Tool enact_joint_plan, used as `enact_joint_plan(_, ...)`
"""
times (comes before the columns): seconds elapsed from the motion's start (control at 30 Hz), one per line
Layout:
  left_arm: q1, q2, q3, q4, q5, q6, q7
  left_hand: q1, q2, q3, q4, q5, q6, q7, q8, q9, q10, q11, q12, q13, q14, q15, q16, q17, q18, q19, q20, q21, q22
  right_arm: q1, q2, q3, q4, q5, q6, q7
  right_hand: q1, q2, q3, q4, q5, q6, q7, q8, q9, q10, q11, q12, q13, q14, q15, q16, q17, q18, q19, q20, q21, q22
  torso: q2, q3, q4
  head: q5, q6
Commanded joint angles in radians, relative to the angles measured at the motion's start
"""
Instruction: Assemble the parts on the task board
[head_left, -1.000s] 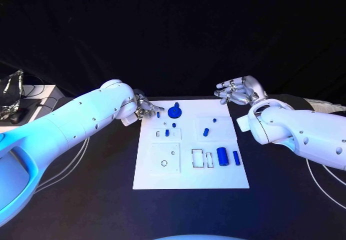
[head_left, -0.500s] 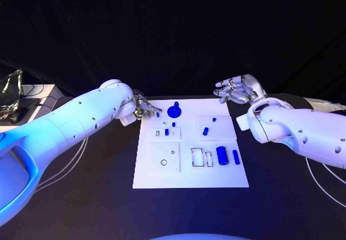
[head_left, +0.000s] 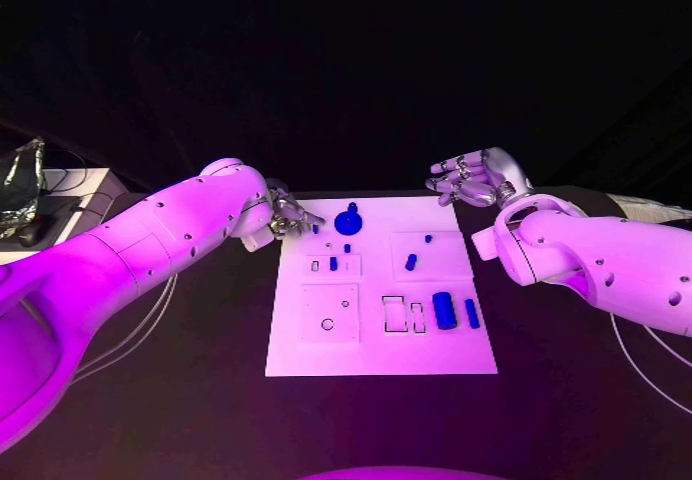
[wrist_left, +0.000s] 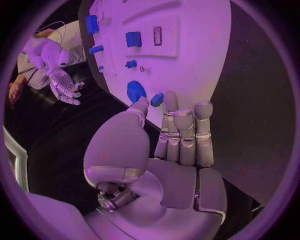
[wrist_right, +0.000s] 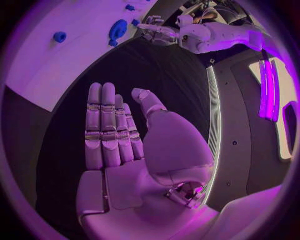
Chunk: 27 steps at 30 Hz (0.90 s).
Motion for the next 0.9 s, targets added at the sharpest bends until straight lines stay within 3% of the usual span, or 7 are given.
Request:
enact_joint_plan(0.03, 0.002, 0.004, 0.000, 0.002, 0.019, 0.001, 0.017, 0.004, 0.014, -0.003, -0.009, -0.002, 0.009, 0.000, -0.007, 0.003, 0.007, 0.002, -0.007, 0.002, 0.007, 0.000, 0.004, 0.002, -0.007, 0.006, -0.001, 0.004, 0.002, 0.001, 0.001, 0.001, 0.000, -0.012, 0.005, 0.010, -0.006, -0.001, -0.001, 0.002, 0.002, -0.002, 0.004, -0.003, 0.000, -0.003, 0.002, 0.004, -0.001, -0.007, 0.002, 0.000, -0.001, -0.001, -0.007, 0.002, 0.007, -0.001, 0.000, 0.0003, 0.0002, 0.000, -0.005)
enact_joint_plan(0.5, 0.002, 0.006, 0.000, 0.001, 0.031, 0.005, 0.025, 0.067, 0.088, 0.022, -0.063, -0.002, 0.015, -0.007, -0.020, 0.006, 0.007, -0.003, -0.012, 0.002, 0.008, -0.003, 0.007, 0.015, -0.011, 0.005, -0.001, 0.003, 0.007, 0.001, 0.003, 0.001, -0.001, -0.012, 0.007, 0.008, -0.004, -0.001, -0.002, 0.004, 0.003, -0.002, 0.004, -0.003, 0.000, -0.003, 0.002, 0.005, -0.001, -0.006, 0.002, 0.001, -0.002, -0.001, -0.006, 0.002, 0.008, -0.004, 0.000, 0.0003, -0.0004, -0.001, -0.005)
enact_joint_plan(0.9, 0.002, 0.006, 0.000, -0.004, 0.032, 0.017, 0.025, 0.084, 0.093, 0.097, -0.105, -0.003, 0.030, -0.014, -0.040, 0.001, 0.011, -0.007, -0.018, 0.001, 0.010, -0.005, 0.012, 0.031, -0.008, 0.005, 0.004, 0.005, 0.015, 0.001, 0.004, 0.001, -0.003, -0.012, 0.008, 0.008, -0.004, -0.001, -0.002, 0.004, 0.003, -0.002, 0.004, -0.003, 0.000, -0.003, 0.002, 0.005, -0.001, -0.006, 0.002, 0.001, -0.002, -0.001, -0.006, 0.002, 0.008, -0.004, 0.000, 0.0004, -0.0003, -0.001, -0.006)
